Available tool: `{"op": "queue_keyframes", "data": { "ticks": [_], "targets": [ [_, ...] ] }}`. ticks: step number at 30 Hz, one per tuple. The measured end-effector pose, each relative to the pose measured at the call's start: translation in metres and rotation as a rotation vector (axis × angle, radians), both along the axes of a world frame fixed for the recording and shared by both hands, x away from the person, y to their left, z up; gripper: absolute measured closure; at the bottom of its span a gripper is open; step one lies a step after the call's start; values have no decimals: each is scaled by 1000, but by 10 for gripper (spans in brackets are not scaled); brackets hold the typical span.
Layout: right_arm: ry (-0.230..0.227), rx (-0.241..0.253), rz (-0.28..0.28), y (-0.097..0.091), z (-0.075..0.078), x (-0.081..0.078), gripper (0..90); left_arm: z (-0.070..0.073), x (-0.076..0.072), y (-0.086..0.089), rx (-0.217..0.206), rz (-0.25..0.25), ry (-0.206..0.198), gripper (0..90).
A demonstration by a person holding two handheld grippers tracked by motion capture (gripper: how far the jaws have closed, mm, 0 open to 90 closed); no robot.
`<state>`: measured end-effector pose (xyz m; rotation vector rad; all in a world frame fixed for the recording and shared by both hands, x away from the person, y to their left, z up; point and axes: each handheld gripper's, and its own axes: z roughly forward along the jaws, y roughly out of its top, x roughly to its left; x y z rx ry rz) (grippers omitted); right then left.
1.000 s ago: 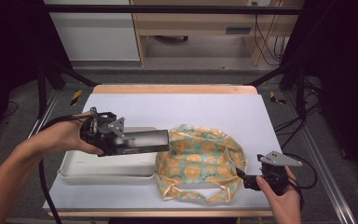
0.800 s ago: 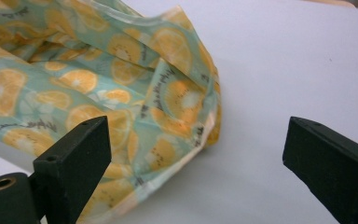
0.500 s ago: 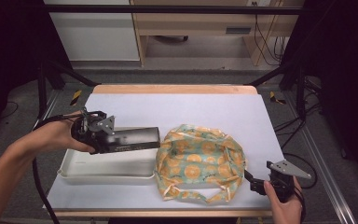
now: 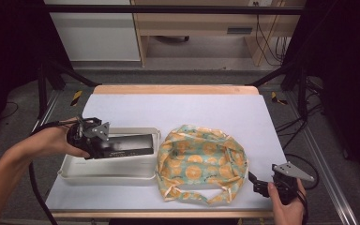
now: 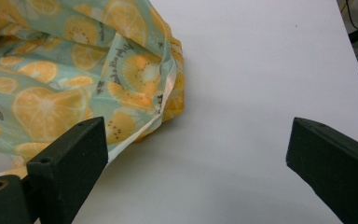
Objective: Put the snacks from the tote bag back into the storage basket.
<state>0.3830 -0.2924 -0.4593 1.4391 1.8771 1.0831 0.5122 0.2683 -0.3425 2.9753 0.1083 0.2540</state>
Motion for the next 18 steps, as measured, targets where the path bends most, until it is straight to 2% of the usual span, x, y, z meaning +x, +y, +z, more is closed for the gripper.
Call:
{"op": "queue_keyframes", "data": {
  "ticks": [6,10,18],
  "targets": [
    [11,-19,-3,0,-3,1,61,-9,1,0,12,-26,7,435],
    [-1,-23,-11,-2,-3,0,61,-13,1,-2,14,-41,11,435],
    [8,-15,-19,-4,-4,0,62,-18,0,-2,3,-46,25,435]
  ]
}}
